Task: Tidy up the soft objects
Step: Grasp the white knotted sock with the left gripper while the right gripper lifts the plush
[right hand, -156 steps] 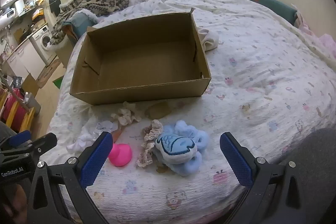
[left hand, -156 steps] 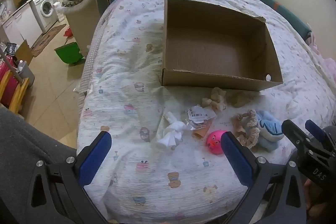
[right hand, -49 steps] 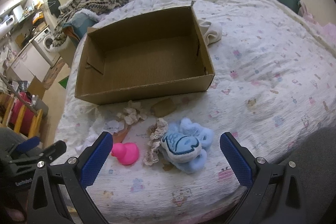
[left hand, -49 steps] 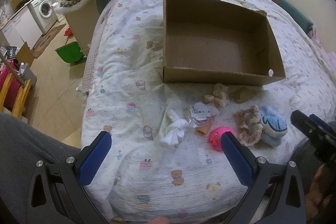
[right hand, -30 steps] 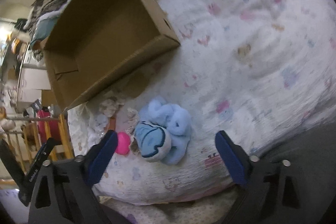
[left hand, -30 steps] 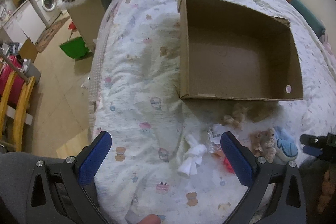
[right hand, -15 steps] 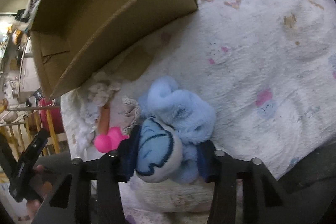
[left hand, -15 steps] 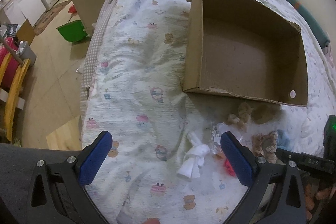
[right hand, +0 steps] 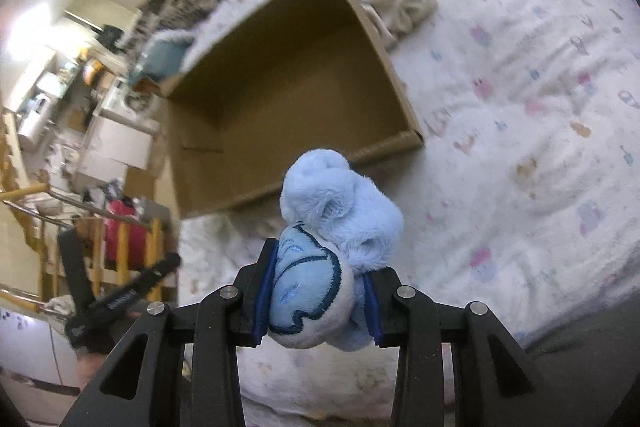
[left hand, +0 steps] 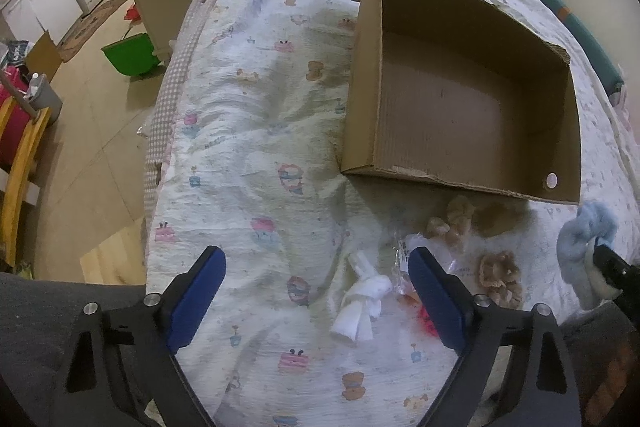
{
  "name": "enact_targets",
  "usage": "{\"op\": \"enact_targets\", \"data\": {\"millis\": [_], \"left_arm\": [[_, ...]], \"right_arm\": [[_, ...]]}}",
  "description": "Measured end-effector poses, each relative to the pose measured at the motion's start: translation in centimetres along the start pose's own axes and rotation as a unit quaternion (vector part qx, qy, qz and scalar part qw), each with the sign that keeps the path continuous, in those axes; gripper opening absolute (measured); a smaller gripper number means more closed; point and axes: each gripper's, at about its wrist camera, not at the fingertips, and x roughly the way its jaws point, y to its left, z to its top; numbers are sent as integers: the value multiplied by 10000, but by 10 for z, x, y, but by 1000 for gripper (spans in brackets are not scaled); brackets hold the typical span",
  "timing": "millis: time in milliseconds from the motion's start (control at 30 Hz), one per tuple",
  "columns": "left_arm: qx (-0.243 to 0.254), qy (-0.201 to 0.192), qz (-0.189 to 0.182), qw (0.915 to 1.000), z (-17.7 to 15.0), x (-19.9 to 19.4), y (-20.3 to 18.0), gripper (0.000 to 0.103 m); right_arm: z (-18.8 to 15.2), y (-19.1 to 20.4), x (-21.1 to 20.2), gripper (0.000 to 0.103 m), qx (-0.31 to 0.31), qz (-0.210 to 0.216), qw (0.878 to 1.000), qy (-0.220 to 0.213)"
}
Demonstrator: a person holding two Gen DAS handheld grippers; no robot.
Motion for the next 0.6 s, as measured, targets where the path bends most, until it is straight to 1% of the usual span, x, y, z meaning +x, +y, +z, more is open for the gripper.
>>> {"op": "enact_targets", "data": {"millis": [33, 100, 167, 233, 333, 400, 467, 533, 567, 600], "left_arm": [[8, 28, 0, 10000, -1, 1, 0, 86], [37, 134, -40, 9999, -3, 6, 0, 81], [79, 269, -76, 9996, -5, 12, -2, 81], [146, 441, -149, 9988, -7, 19, -6, 80], [276, 724, -298, 9965, -12, 33, -16, 71], [398, 933, -355, 9942, -16, 44, -25, 61], [591, 1069, -338, 9919, -21, 52, -34, 57], [778, 1135, -224, 9902, -26, 60, -43, 49], [827, 1171, -185, 9895, -28, 64, -46, 38], [859, 1236, -164, 9885, -30, 69, -48, 21]], "right_arm": [[-1, -2, 2, 39, 68, 75, 9999, -38], [-4, -11, 9, 39, 234, 97, 9997, 36], [-3, -10, 15, 39, 221, 36, 9997, 48], [-1, -6, 14, 39, 144, 81, 9999, 4], [-4, -5, 21, 40, 100, 62, 9999, 27], [-3, -7, 23, 40, 133, 64, 9999, 60], [-3, -8, 22, 40, 144, 77, 9999, 42], [-4, -8, 22, 40, 158, 97, 9998, 22], [-5, -9, 21, 40, 157, 98, 9998, 19], [-5, -9, 21, 40, 156, 97, 9998, 23]]}}
